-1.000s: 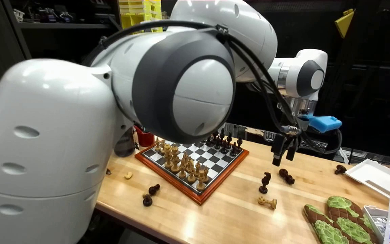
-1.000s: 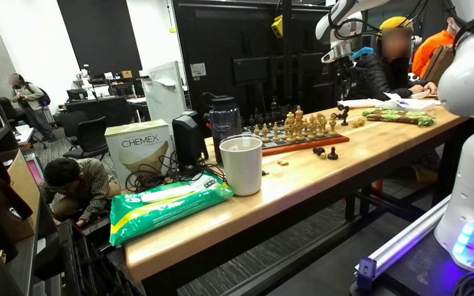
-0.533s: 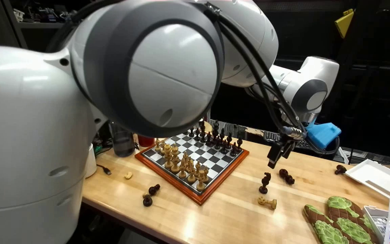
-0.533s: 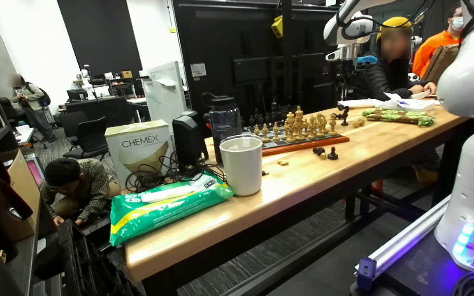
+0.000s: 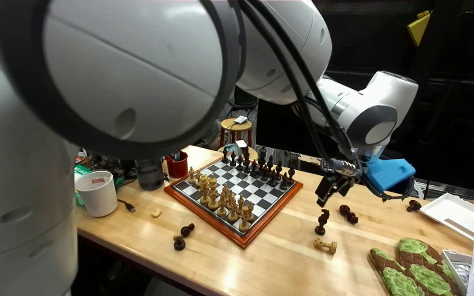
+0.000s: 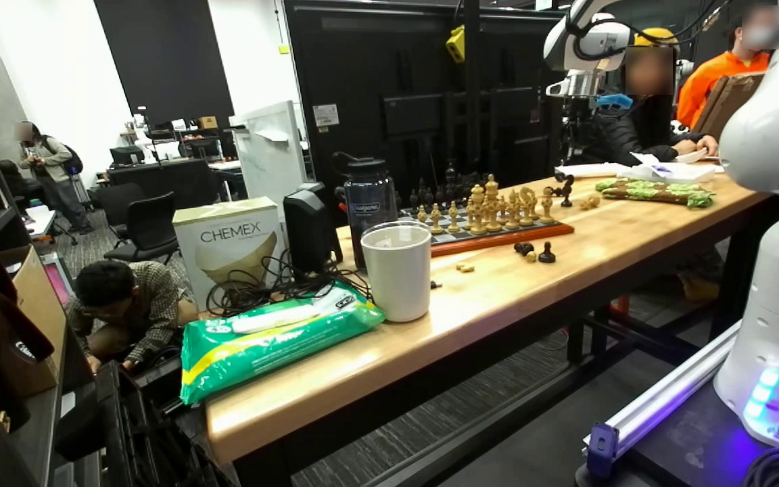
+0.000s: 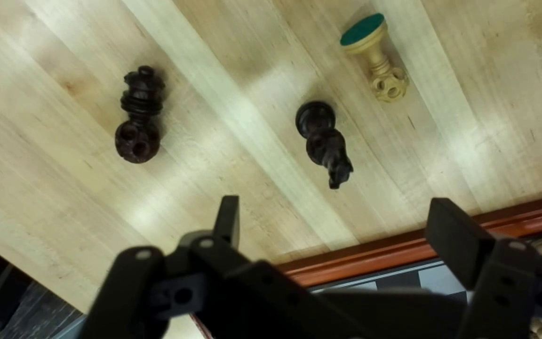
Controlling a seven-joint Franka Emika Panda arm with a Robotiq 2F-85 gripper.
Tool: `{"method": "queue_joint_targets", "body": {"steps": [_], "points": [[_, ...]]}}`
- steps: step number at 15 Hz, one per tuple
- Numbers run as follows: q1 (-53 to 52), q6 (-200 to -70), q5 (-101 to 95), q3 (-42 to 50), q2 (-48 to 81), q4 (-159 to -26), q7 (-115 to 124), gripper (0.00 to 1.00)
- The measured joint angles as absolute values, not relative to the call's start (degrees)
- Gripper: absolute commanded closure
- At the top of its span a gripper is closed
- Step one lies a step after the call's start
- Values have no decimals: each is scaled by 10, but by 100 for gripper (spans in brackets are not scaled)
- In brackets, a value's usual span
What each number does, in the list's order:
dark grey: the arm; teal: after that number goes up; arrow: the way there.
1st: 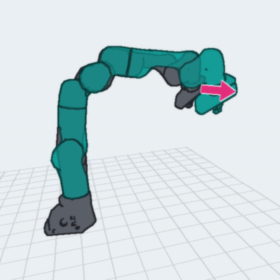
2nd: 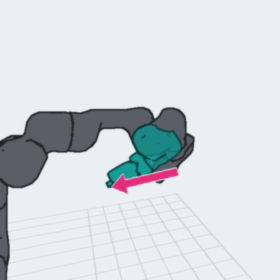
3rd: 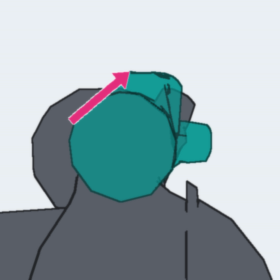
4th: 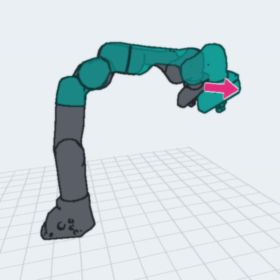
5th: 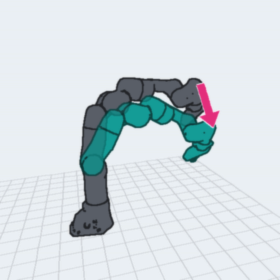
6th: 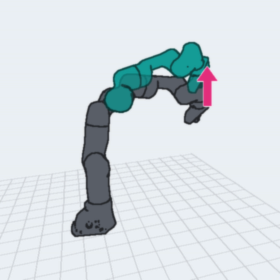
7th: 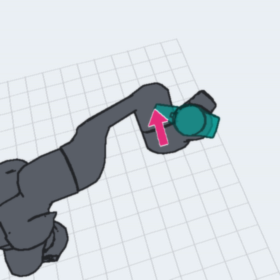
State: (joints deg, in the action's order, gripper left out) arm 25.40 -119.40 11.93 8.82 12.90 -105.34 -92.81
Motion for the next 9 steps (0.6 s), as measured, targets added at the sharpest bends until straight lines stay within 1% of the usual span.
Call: {"method": "queue_joint_targets", "body": {"steps": [3, 9], "points": [[250, -1211, 123, 91, 131, -1055, -919, 0], [233, -1344, 156, 94, 133, -1092, -824, 0]]}}
